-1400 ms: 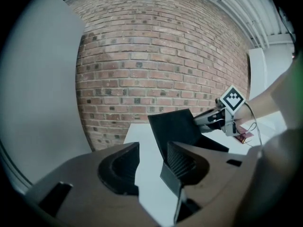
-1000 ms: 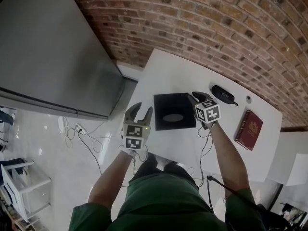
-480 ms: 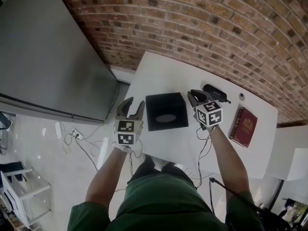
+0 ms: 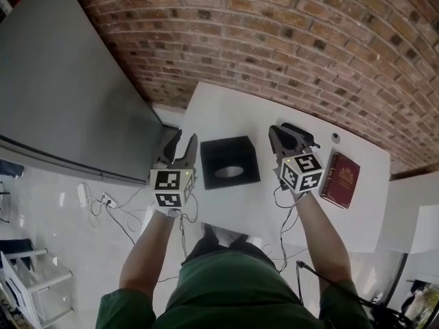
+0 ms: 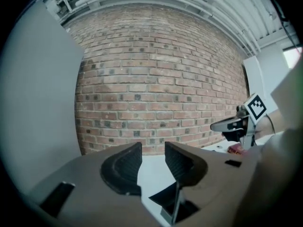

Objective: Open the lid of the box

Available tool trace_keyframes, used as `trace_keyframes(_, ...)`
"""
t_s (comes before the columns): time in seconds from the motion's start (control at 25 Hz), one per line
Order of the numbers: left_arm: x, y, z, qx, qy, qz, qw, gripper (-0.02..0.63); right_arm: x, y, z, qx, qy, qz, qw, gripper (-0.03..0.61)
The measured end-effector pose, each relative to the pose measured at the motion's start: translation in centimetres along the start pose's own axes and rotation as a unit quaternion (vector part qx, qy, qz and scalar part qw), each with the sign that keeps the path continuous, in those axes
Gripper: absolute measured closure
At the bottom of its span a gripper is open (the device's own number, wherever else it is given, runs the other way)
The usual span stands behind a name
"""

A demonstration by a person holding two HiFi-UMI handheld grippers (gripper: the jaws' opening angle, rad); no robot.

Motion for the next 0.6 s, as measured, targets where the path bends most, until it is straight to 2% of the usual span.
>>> trace_keyframes(0.24, -2.0, 2.9, 1.8, 0.013, -0.009, 0.048, 0.9987, 0.492, -3.0, 2.4, -1.1, 0.014, -0.007, 0.052, 0.999, 0.574)
trace_keyframes(0.6, -4.2, 6.0, 4.4, 0.033, -0.018, 0.09, 0.9953, 0.527, -7.1, 5.0, -2.7, -0.018, -0.022, 0.104, 0.994, 0.574)
Point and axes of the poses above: the fingertips, and each gripper's own axes: x forward along the fingers, z to its right, y out of its top, the point moved 5 cm from there along -x, backward along the fingers, and after that the axes turned 8 degrees about -z, right-handed, at the moved point
